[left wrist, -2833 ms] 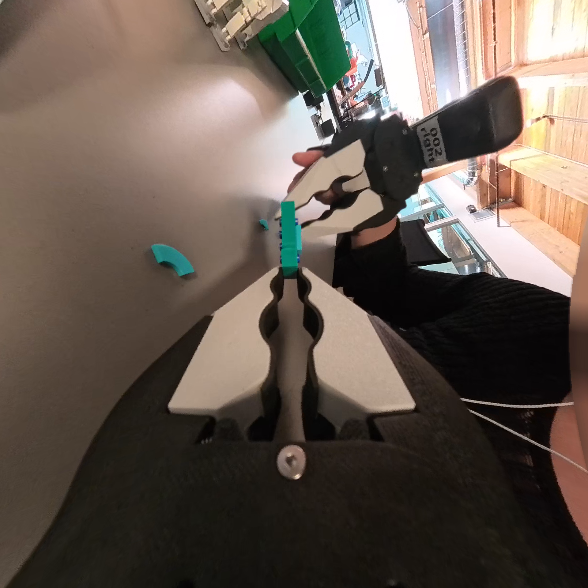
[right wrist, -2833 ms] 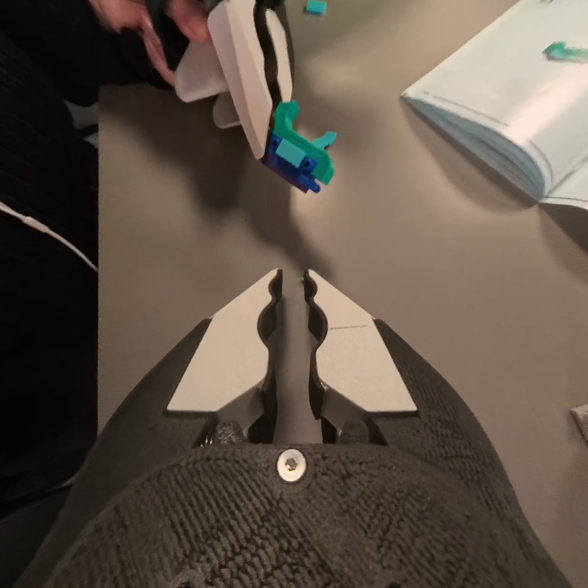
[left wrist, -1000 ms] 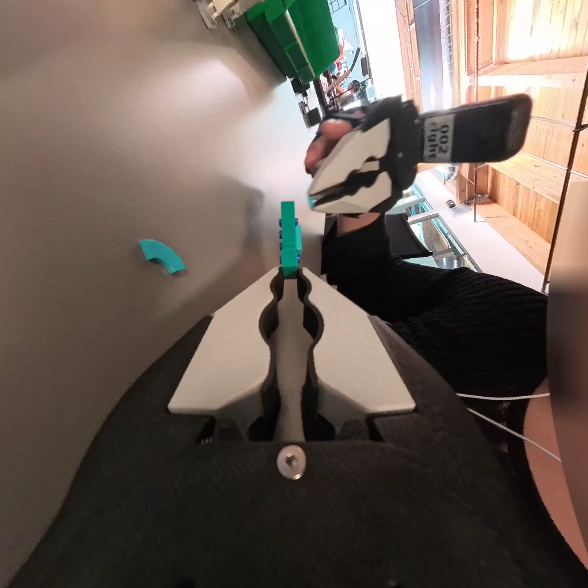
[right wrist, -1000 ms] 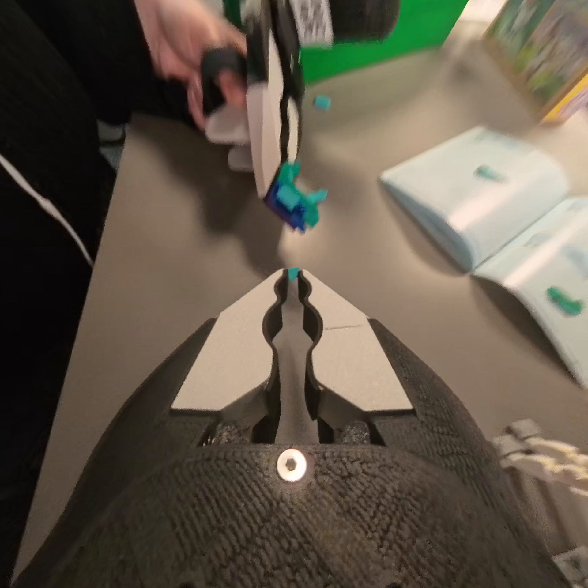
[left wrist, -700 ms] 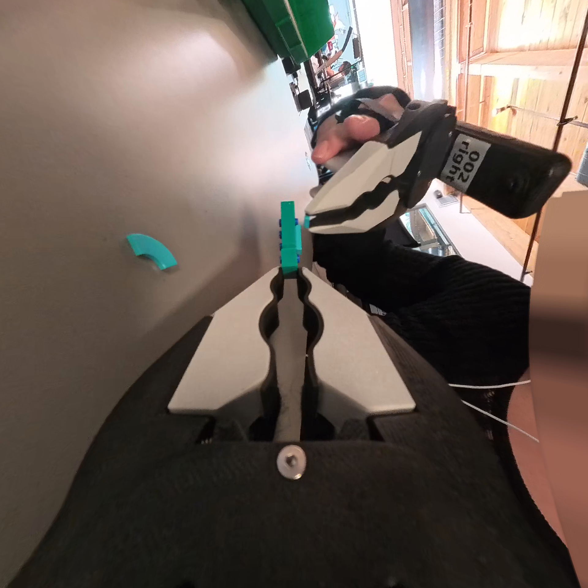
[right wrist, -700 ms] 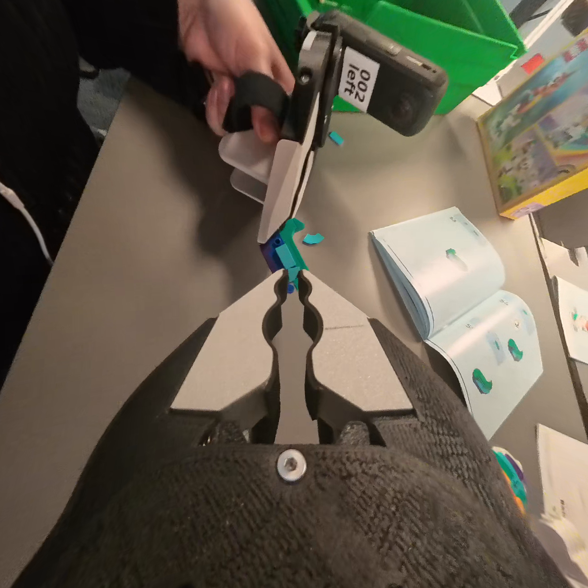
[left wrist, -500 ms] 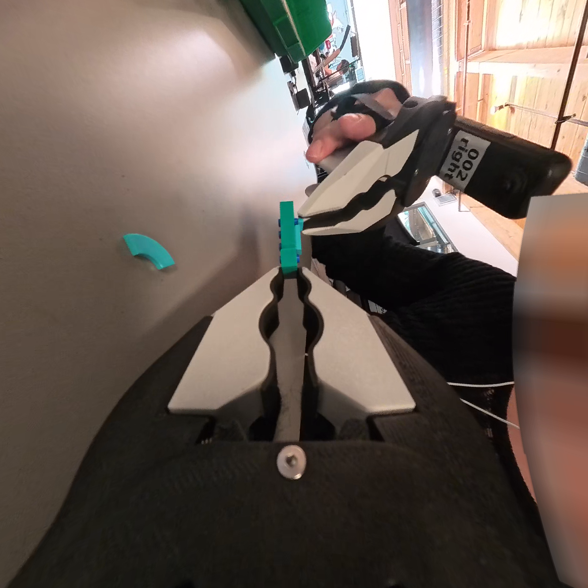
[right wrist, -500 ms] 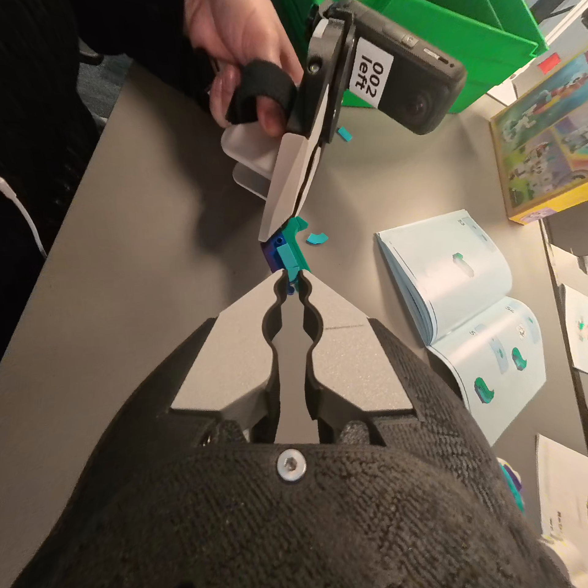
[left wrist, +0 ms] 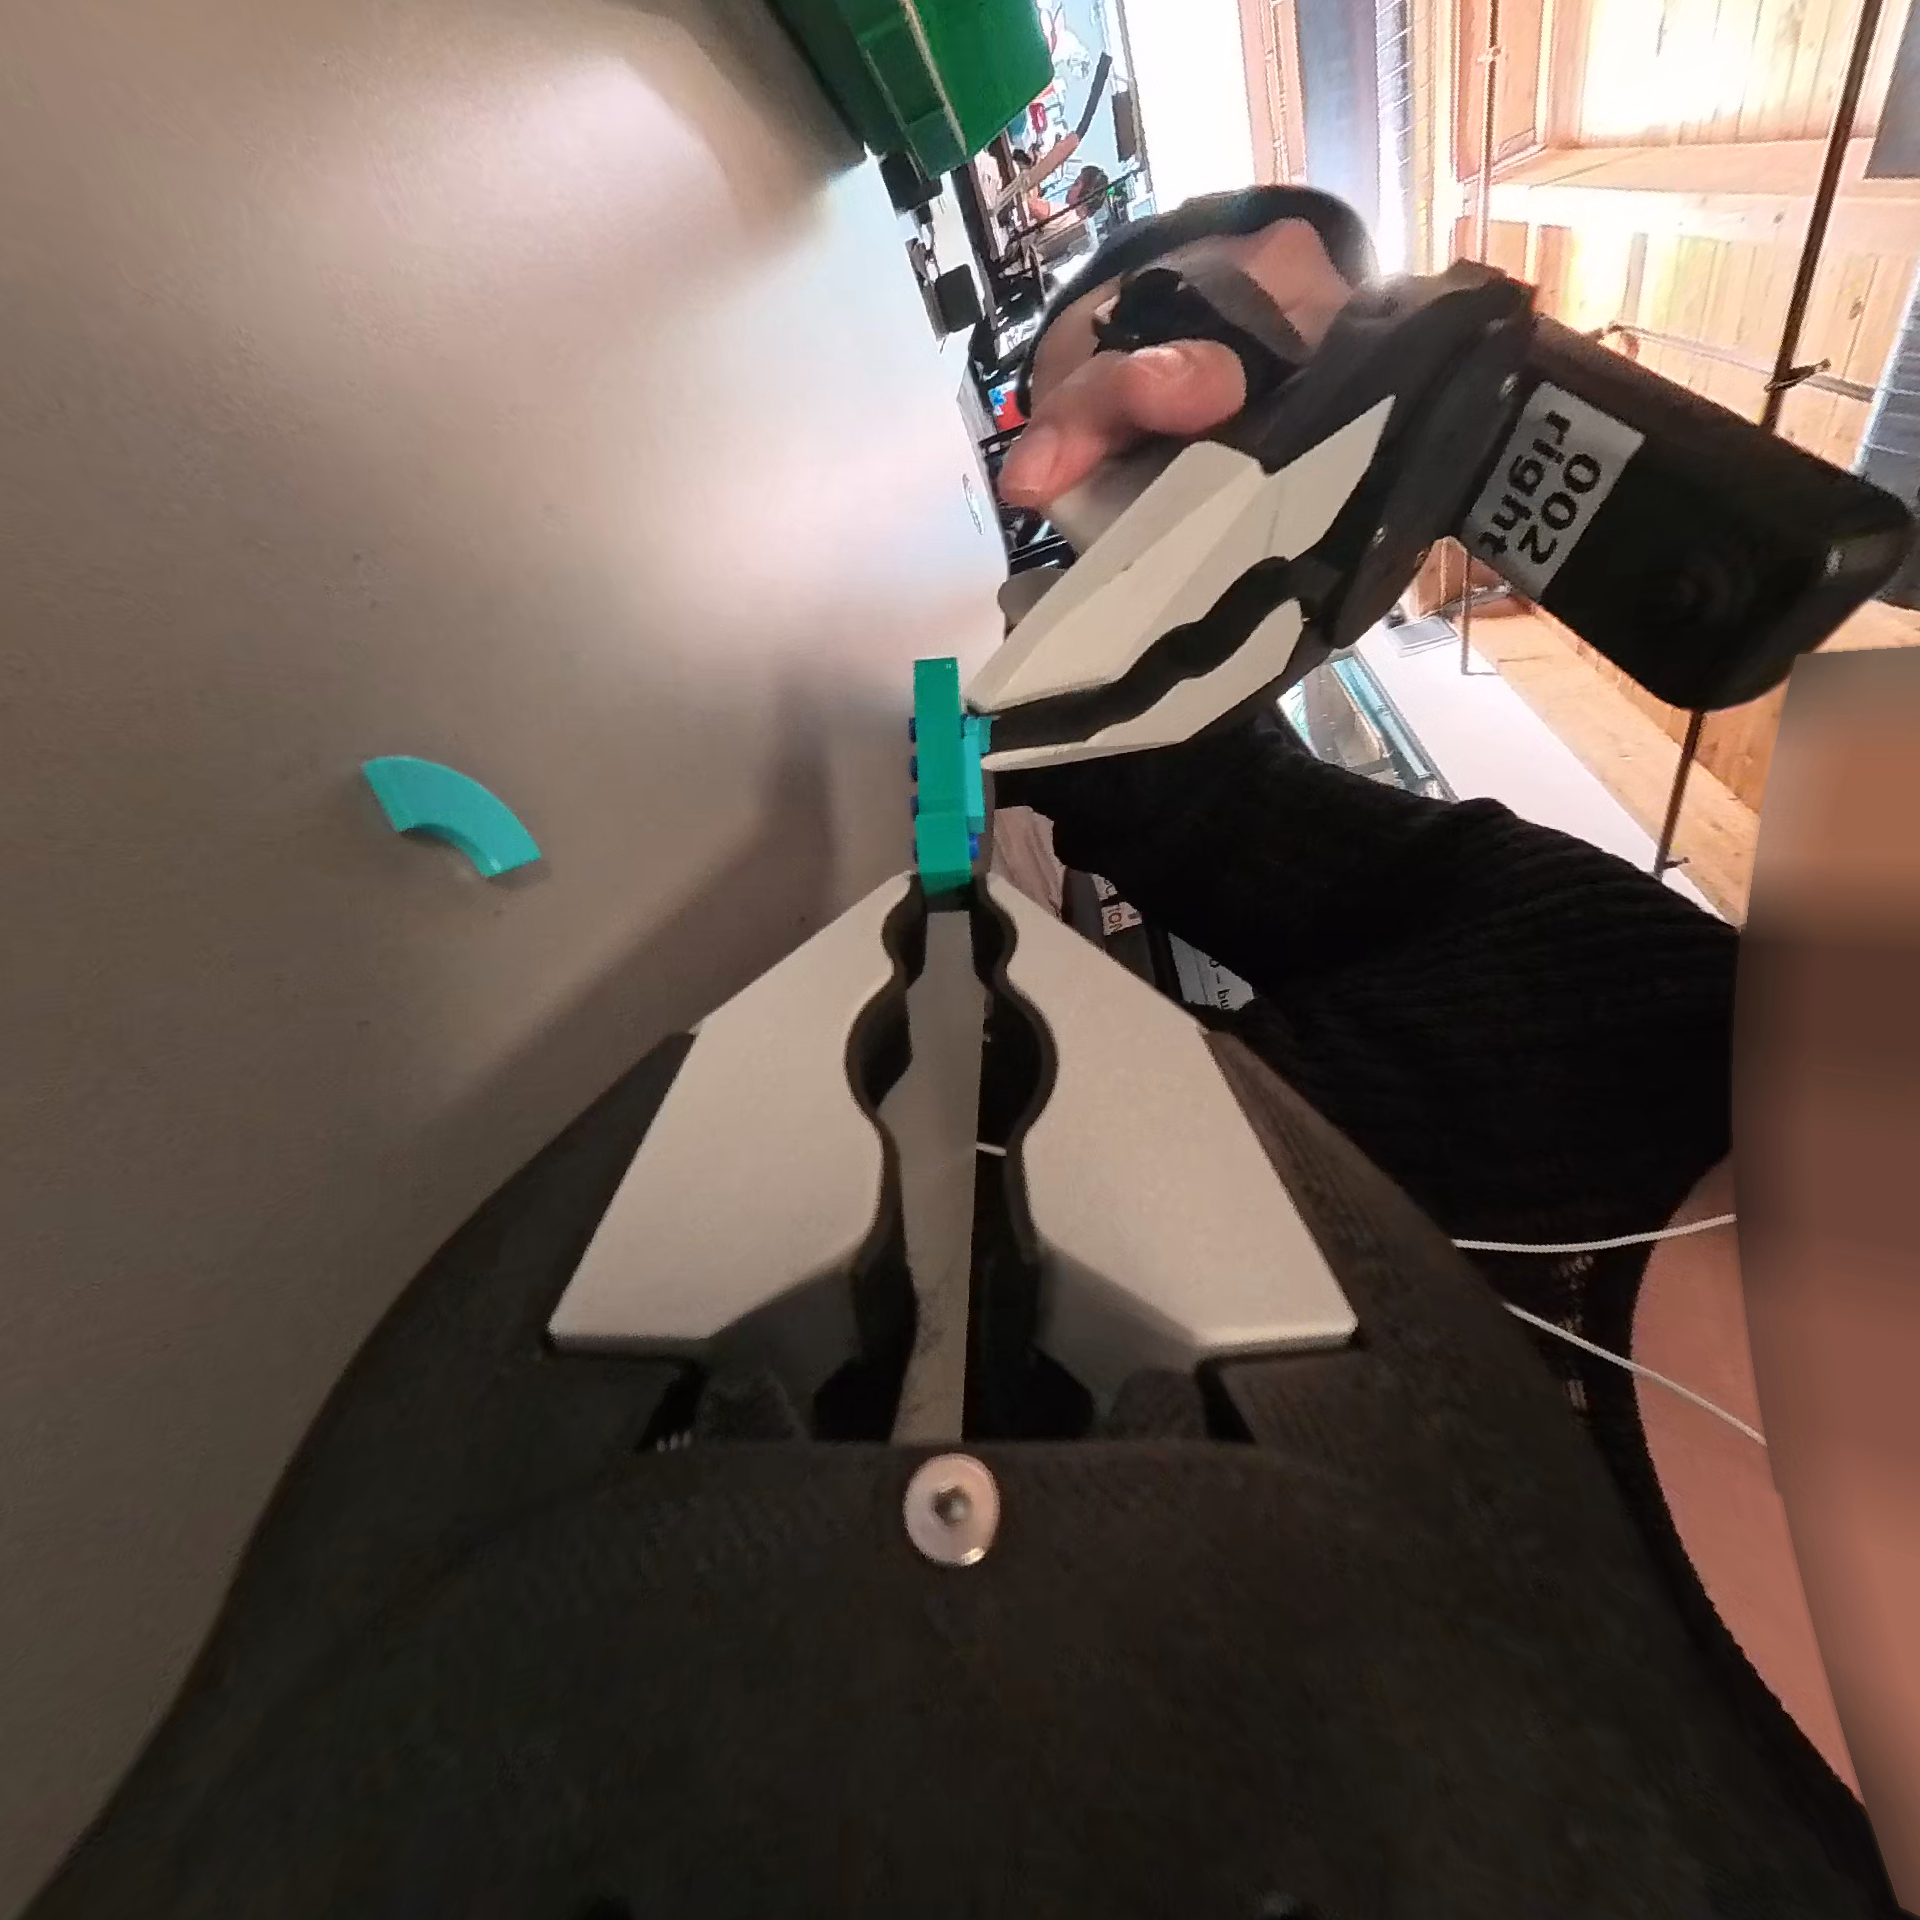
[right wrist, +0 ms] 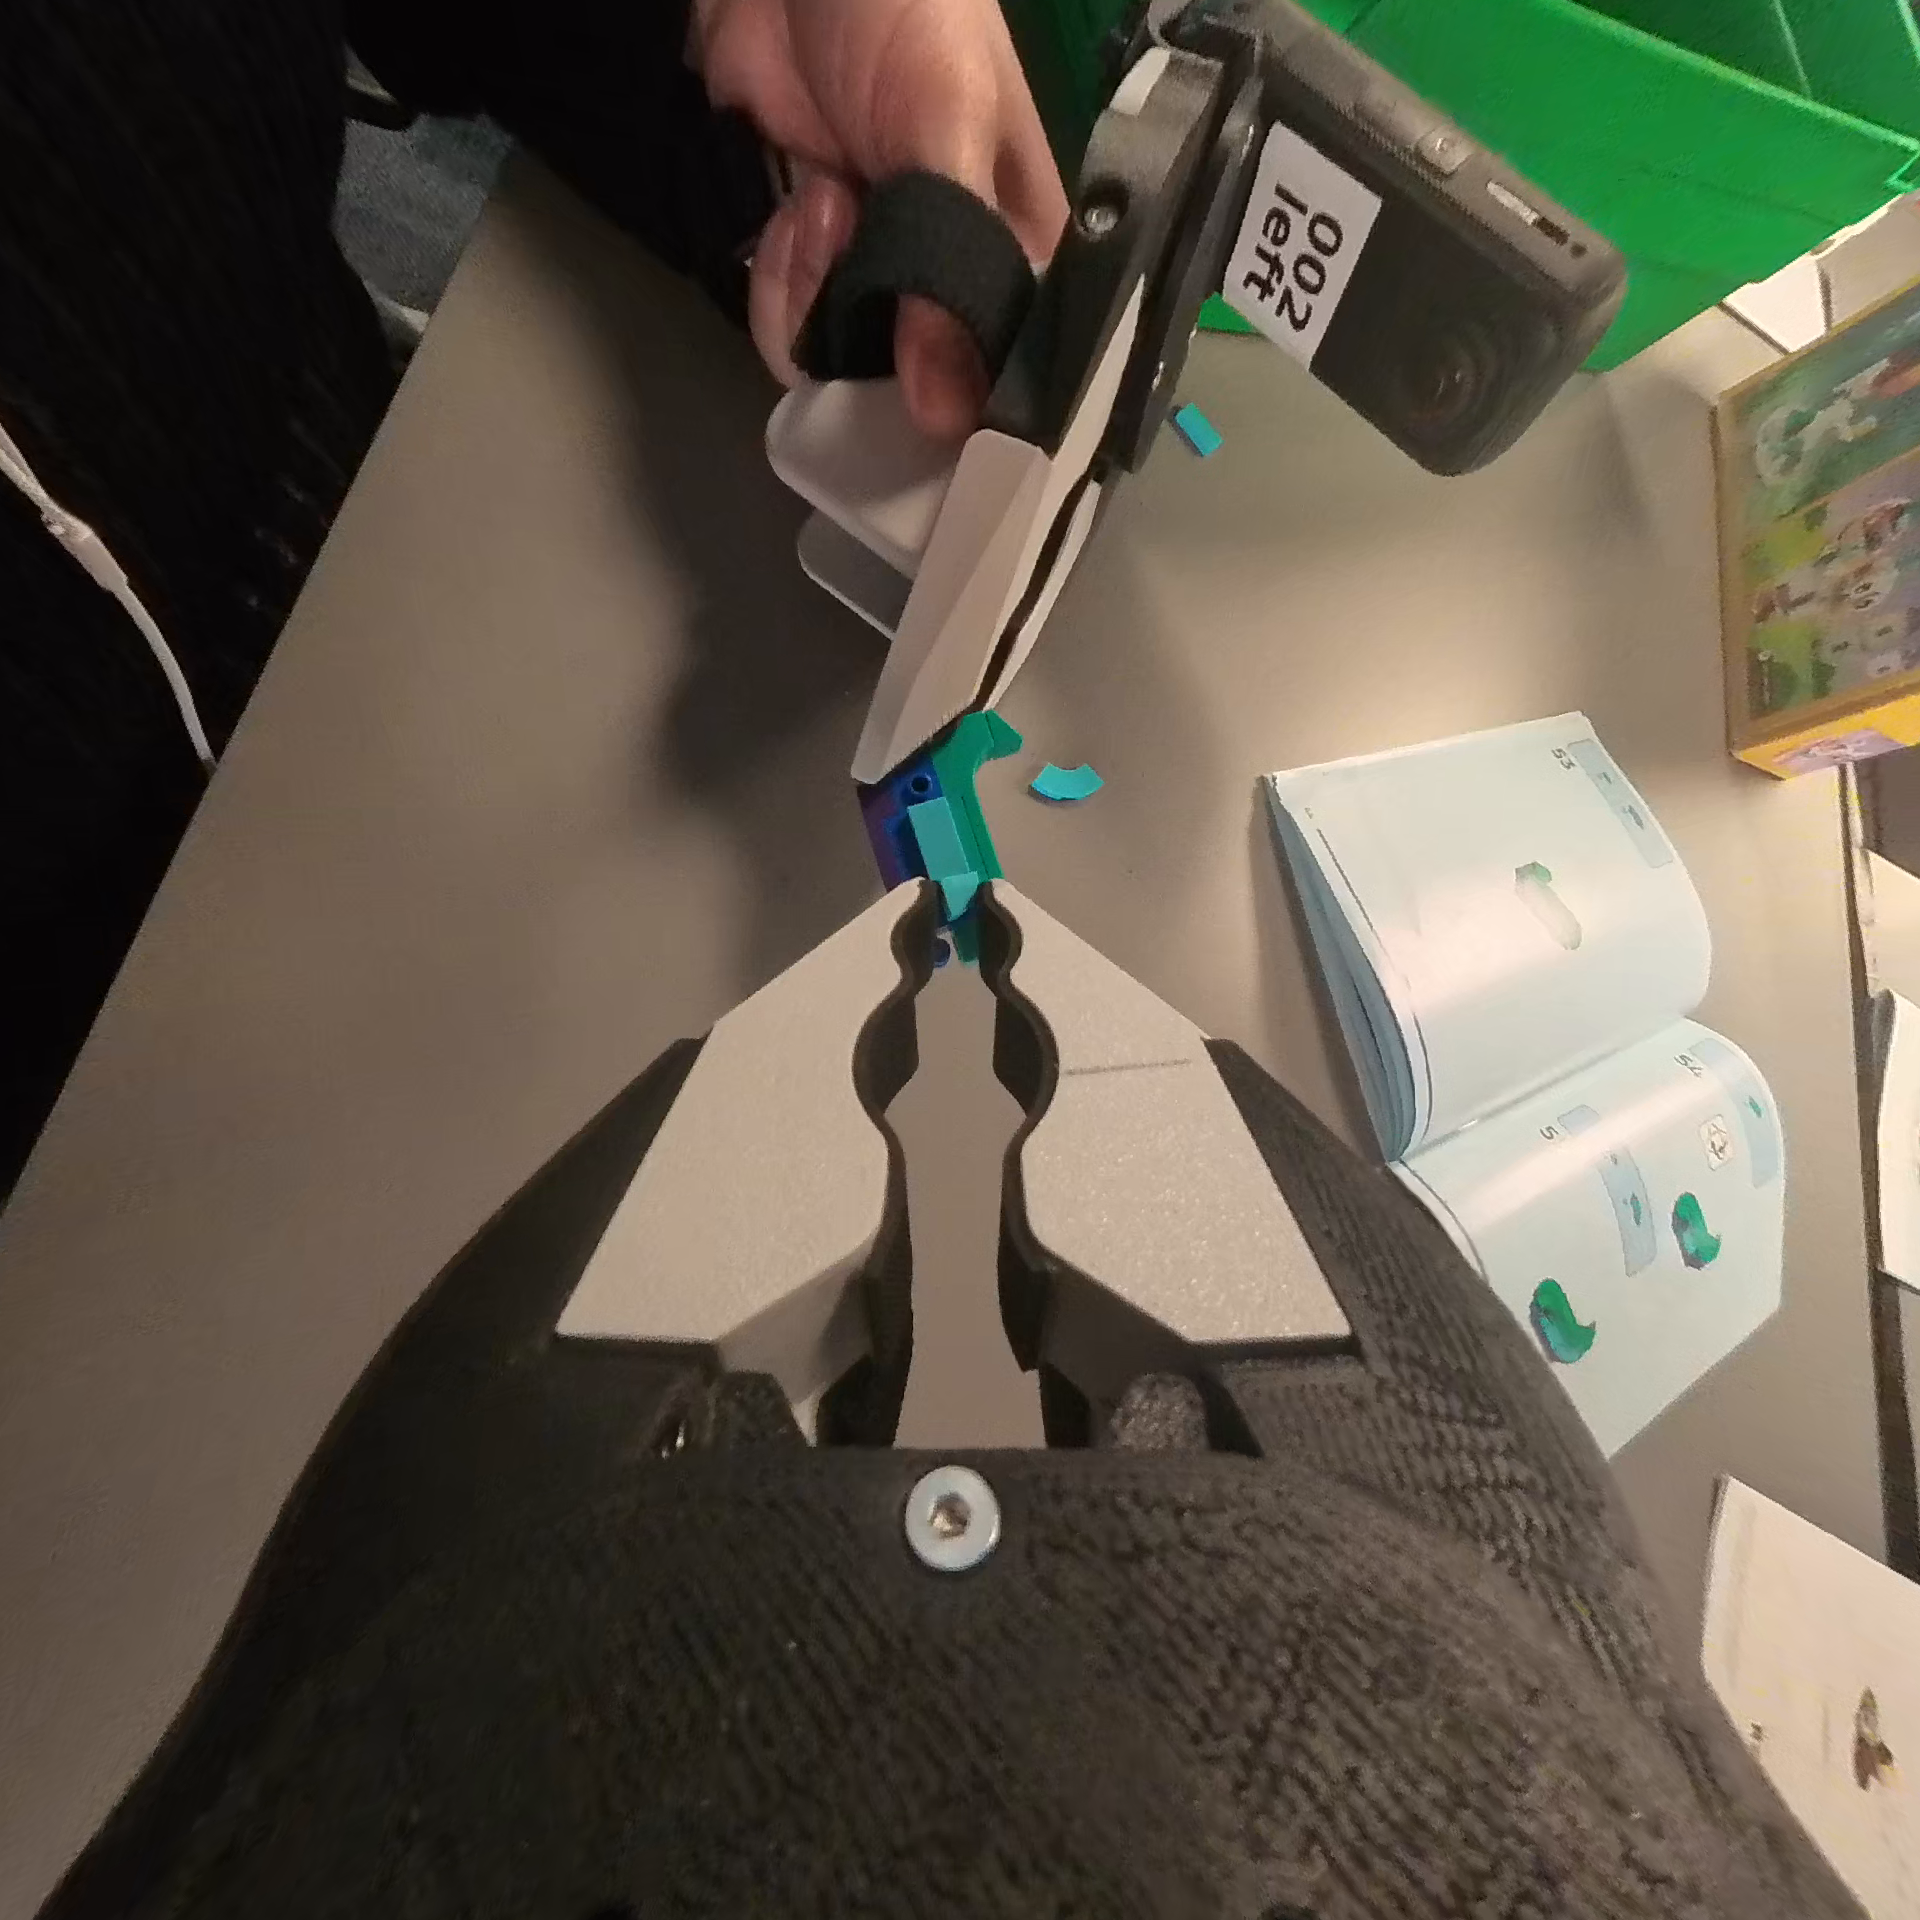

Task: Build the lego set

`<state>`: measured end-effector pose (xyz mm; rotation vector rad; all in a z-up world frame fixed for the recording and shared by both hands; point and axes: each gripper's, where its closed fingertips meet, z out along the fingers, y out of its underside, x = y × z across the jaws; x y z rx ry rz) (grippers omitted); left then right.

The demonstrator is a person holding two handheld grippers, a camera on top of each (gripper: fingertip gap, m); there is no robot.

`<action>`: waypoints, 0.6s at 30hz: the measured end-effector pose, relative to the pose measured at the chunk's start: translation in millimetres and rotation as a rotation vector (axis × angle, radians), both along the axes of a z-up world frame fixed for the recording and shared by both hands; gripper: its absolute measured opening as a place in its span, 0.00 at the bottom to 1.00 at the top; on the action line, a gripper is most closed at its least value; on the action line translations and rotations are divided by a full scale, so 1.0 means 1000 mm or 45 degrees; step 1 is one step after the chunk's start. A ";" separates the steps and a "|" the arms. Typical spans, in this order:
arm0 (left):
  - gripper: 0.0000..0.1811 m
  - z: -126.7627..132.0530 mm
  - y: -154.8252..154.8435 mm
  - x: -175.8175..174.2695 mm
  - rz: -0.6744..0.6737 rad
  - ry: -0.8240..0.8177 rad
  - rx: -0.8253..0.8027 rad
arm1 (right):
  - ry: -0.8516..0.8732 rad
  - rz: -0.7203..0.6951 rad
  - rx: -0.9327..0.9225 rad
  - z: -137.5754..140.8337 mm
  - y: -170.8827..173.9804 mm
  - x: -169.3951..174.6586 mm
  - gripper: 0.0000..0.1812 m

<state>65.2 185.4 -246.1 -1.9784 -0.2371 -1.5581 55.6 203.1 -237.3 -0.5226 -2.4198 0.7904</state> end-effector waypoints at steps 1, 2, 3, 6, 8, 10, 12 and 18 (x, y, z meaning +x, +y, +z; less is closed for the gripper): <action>0.04 0.000 0.000 0.000 0.002 -0.004 0.001 | 0.002 -0.001 0.005 0.000 0.000 0.000 0.03; 0.04 0.001 0.000 0.000 0.004 -0.009 0.002 | 0.005 -0.002 0.008 0.001 0.000 -0.001 0.03; 0.04 0.001 0.000 -0.001 0.006 -0.014 0.003 | 0.009 -0.004 0.010 0.001 0.000 -0.001 0.03; 0.04 0.003 0.001 -0.002 0.016 -0.032 0.006 | 0.020 -0.007 0.009 0.003 0.000 -0.001 0.06; 0.04 0.004 0.002 -0.003 0.022 -0.044 0.011 | 0.031 -0.013 0.014 0.003 0.000 -0.001 0.12; 0.04 0.005 0.002 -0.004 0.032 -0.058 0.014 | 0.063 -0.020 0.026 0.005 0.000 -0.001 0.17; 0.04 0.007 0.003 -0.006 0.039 -0.083 0.019 | 0.172 -0.011 0.079 0.007 0.000 -0.002 0.24; 0.04 0.014 0.003 -0.009 0.049 -0.158 0.034 | 0.759 0.056 0.609 0.015 0.002 -0.012 0.26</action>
